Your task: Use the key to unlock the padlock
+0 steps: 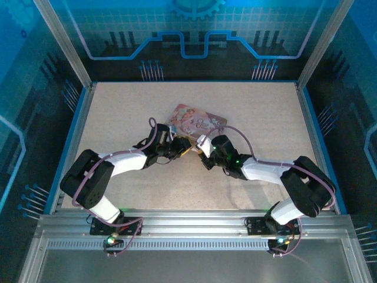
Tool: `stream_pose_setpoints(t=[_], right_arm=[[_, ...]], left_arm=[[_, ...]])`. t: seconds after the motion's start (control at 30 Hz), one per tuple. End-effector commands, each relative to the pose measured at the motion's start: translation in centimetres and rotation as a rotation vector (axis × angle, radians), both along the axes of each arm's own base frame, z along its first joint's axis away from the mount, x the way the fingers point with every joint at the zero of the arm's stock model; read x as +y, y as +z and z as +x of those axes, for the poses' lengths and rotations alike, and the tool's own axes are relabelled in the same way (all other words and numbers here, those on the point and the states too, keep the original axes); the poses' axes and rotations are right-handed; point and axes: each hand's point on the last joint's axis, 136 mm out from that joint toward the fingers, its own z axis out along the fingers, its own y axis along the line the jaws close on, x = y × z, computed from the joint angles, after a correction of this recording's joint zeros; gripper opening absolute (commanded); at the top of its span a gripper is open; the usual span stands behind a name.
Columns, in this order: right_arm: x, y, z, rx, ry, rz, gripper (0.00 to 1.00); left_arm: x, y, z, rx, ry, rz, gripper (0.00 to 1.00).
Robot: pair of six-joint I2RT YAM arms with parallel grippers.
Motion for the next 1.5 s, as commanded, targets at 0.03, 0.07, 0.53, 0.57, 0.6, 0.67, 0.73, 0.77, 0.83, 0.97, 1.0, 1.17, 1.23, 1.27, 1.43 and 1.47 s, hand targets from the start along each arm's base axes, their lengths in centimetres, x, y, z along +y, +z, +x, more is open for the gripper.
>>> stream_pose_setpoints(t=[0.03,0.07,0.53,0.57,0.6,0.67,0.73,0.77,0.83,0.97,1.0,1.17,1.23,1.27,1.43,1.47], right_arm=[[0.5,-1.4,-0.8,0.061,-0.024,-0.038,0.0],[0.5,-1.6,-0.7,0.069,-0.039,-0.04,0.0],[1.2,-0.4,0.6,0.069,-0.078,-0.036,0.0],[1.2,-0.3,0.6,0.071,-0.078,-0.035,0.0],[1.2,-0.3,0.6,0.073,-0.077,-0.033,0.0],[1.3,-0.2,0.7,0.077,-0.077,-0.029,0.0],[1.3,-0.2,0.7,0.08,-0.078,-0.028,0.0],[1.3,-0.1,0.7,0.079,-0.078,-0.025,0.0],[1.2,0.0,0.8,0.079,-0.079,-0.021,0.0],[1.2,0.5,0.9,0.073,-0.083,-0.001,0.0],[1.1,0.6,1.0,0.071,-0.086,0.001,0.0],[0.9,1.2,1.1,0.063,-0.089,0.013,0.0],[0.9,1.5,1.1,0.059,-0.088,0.02,0.0],[0.9,1.5,1.1,0.057,-0.088,0.021,0.0],[1.0,1.6,1.0,0.059,-0.08,0.027,0.0],[1.0,1.6,1.0,0.06,-0.082,0.029,0.0]], left_arm=[[-1.2,3.9,0.8,-0.093,-0.026,-0.062,0.26],[-1.2,3.9,0.9,-0.093,-0.025,-0.059,0.26],[-1.5,3.1,0.9,-0.085,-0.033,-0.051,0.26],[-1.5,3.0,0.9,-0.083,-0.032,-0.051,0.26],[-1.5,3.0,0.9,-0.083,-0.033,-0.05,0.26],[-1.5,2.8,0.9,-0.081,-0.032,-0.049,0.26],[-1.5,2.8,0.9,-0.079,-0.034,-0.049,0.26],[-1.5,2.7,0.9,-0.078,-0.033,-0.049,0.26],[-1.5,2.7,0.9,-0.08,-0.034,-0.05,0.26],[-1.5,2.5,0.8,-0.077,-0.034,-0.047,0.26],[-1.5,2.5,0.8,-0.078,-0.034,-0.047,0.26],[-1.5,2.4,0.8,-0.073,-0.034,-0.046,0.26],[-1.5,2.3,0.8,-0.072,-0.035,-0.045,0.26],[-1.5,2.2,0.8,-0.071,-0.035,-0.045,0.26],[-1.6,2.2,0.8,-0.069,-0.034,-0.045,0.26],[-1.6,2.2,0.7,-0.069,-0.035,-0.045,0.26]])
